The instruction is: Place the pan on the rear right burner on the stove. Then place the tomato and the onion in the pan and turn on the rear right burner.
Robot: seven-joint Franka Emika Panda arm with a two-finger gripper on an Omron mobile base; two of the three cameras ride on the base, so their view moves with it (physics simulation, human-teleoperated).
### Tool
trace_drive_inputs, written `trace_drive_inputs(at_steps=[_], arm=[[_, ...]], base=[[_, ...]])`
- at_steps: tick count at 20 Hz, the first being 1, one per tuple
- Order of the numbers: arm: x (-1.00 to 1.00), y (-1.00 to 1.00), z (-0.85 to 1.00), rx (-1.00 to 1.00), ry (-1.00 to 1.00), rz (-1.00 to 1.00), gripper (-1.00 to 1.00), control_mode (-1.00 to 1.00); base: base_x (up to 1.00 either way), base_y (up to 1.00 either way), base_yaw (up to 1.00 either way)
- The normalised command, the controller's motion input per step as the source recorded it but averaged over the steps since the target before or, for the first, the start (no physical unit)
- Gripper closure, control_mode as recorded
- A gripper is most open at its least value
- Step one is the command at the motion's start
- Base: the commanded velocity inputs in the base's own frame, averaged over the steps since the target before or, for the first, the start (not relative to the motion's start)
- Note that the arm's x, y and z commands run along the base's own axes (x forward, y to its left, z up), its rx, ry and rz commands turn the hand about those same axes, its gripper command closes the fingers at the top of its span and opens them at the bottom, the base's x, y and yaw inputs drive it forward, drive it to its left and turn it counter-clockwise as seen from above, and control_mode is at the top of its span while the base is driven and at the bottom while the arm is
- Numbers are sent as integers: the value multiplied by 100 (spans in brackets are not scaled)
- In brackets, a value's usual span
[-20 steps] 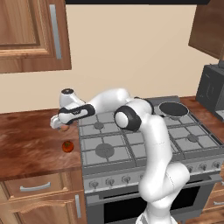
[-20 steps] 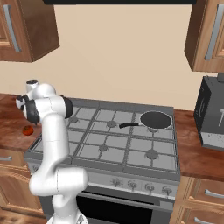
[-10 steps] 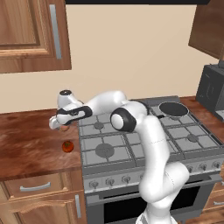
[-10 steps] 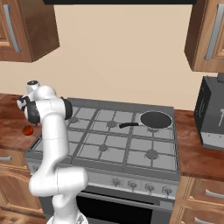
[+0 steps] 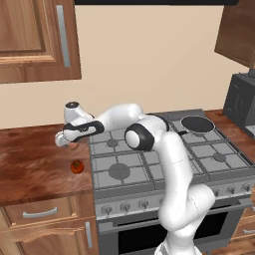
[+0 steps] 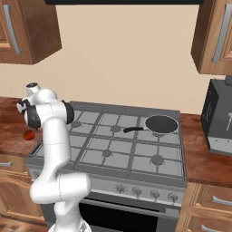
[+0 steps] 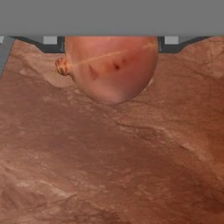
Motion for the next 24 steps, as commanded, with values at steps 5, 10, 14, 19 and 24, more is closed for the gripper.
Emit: trace_drive_inputs(at_steps=[5,10,14,19,24], arm=[[-6,-25,0,0,0,-6,100,-100],[-8,-42,21,0,-8,-5,100,-100],[-8,-48,56,0,-14,-2,100,-100],[-20,-49,46,0,-12,-2,100,-100],[-33,-48,38,0,-9,-2,100,-100]], base=[[0,0,0],[0,0,0],[0,0,0],[0,0,0],[0,0,0]])
